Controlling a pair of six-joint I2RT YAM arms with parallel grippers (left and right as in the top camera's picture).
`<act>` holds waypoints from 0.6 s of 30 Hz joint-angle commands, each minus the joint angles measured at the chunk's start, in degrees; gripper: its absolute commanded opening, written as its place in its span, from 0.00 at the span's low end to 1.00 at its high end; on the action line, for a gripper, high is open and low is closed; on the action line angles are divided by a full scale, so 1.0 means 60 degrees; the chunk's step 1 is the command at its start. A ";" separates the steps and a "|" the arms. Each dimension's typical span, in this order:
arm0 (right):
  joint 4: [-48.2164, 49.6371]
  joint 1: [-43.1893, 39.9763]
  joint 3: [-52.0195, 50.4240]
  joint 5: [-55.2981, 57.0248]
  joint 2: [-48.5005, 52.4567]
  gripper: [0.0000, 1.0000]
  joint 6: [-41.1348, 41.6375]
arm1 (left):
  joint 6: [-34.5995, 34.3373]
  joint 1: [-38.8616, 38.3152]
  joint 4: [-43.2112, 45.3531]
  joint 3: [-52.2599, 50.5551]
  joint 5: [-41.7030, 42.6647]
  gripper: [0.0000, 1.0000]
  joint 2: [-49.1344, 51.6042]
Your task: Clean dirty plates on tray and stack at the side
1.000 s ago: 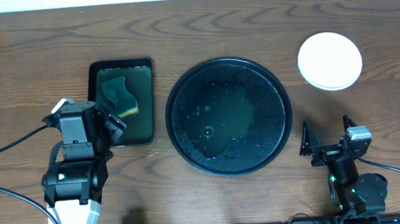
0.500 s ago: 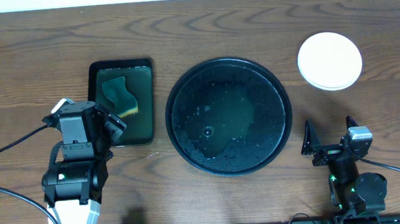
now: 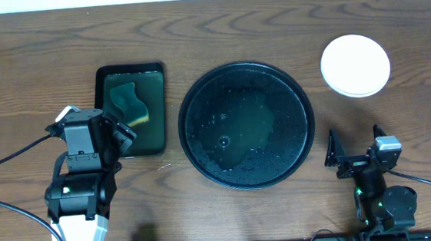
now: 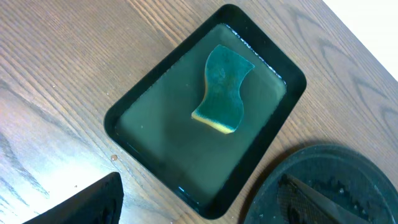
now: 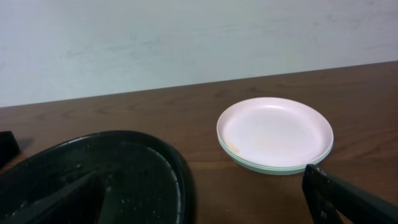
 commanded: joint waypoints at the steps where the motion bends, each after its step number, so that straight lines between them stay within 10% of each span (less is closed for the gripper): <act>1: -0.0051 -0.0087 -0.0011 0.0095 -0.0055 0.99 -0.0171 | -0.0036 0.0026 -0.0069 -0.0018 -0.0084 0.79 0.0018; 8: -0.0051 -0.0087 -0.0011 0.0095 -0.0055 0.99 -0.0171 | 0.0186 0.0022 -0.0295 -0.0018 -0.0106 0.79 0.0033; 18: -0.0051 -0.0087 -0.0011 0.0095 -0.0051 0.99 -0.0171 | 0.4546 0.0026 -0.0459 -0.0062 0.1927 0.79 0.0412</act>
